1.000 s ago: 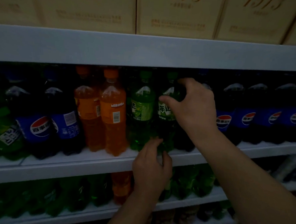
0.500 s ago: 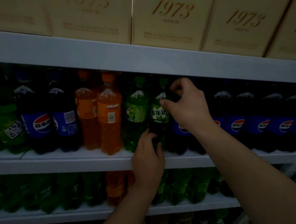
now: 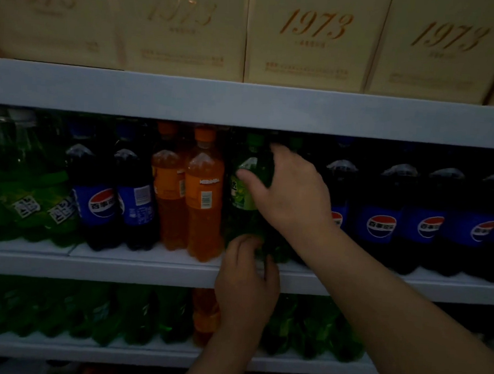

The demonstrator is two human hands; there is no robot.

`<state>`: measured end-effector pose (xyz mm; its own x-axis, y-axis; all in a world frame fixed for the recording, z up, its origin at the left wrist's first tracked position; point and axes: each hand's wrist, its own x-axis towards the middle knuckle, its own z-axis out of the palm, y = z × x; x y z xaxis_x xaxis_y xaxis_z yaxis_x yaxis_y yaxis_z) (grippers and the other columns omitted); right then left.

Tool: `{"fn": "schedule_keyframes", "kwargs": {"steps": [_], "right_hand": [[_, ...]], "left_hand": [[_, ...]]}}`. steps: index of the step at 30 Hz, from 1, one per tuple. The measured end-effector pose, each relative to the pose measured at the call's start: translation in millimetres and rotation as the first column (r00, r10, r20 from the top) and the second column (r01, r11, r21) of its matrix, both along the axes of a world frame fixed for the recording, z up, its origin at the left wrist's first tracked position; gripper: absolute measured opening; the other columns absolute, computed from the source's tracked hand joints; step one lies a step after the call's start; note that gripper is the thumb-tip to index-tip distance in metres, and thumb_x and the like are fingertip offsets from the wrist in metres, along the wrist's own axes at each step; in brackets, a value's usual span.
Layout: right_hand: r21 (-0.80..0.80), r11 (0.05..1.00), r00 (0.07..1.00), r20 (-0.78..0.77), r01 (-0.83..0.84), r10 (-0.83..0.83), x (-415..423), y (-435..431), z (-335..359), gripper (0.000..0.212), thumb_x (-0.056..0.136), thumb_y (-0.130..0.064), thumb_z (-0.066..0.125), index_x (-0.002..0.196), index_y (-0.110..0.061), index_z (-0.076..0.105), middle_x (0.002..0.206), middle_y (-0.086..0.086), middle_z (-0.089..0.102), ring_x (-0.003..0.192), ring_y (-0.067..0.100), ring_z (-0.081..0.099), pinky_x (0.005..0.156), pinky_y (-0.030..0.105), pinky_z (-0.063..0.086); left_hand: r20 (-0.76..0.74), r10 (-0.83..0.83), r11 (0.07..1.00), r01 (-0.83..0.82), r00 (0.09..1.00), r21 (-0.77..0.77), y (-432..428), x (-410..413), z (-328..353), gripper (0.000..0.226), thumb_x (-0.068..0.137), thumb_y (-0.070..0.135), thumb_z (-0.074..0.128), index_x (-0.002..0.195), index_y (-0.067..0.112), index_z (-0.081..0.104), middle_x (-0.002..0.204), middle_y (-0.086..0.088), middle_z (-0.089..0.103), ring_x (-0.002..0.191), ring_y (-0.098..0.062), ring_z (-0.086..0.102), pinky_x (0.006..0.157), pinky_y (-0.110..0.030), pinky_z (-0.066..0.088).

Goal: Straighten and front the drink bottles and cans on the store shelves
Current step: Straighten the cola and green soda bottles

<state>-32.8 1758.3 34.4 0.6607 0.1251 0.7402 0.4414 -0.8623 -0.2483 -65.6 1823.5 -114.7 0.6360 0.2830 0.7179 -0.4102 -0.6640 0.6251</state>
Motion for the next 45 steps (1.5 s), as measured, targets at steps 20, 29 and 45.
{"fn": "schedule_keyframes", "kwargs": {"steps": [20,29,45], "right_hand": [[0.584,0.729,0.752,-0.284,-0.357,0.596,12.4,-11.7,13.9,0.072,0.086,-0.001,0.059,0.142,-0.036,0.032,0.129,-0.012,0.046,0.053,-0.003,0.061,0.039,0.019,0.042],[0.525,0.773,0.913,0.020,-0.357,0.408,-9.1,-20.2,-23.6,0.037,0.089,-0.012,0.057,0.123,-0.026,0.058,0.101,-0.029,0.062,0.060,0.000,0.060,0.054,0.013,0.048],[0.181,0.972,0.973,-0.147,-0.152,0.180,3.4,83.7,2.0,0.036,0.087,-0.042,0.056,0.112,-0.015,0.052,0.105,0.005,0.061,0.093,0.022,0.059,0.076,0.037,0.051]], "left_hand": [[-0.078,0.000,0.999,0.002,0.997,0.034,42.6,8.1,14.1,0.059,0.085,0.024,0.068,0.138,0.013,0.044,0.124,-0.008,0.061,0.108,-0.020,0.060,0.086,-0.024,0.043],[-0.005,0.077,0.997,-0.077,0.997,0.009,35.4,13.8,11.7,0.046,0.075,0.022,0.079,0.116,0.010,0.061,0.108,-0.005,0.067,0.096,-0.016,0.063,0.078,-0.018,0.043],[-0.267,0.200,0.962,-0.240,0.943,-0.129,87.0,18.9,5.5,0.076,0.067,0.055,0.075,0.128,0.021,0.046,0.121,0.002,0.052,0.112,-0.016,0.049,0.089,-0.036,0.047]]}}
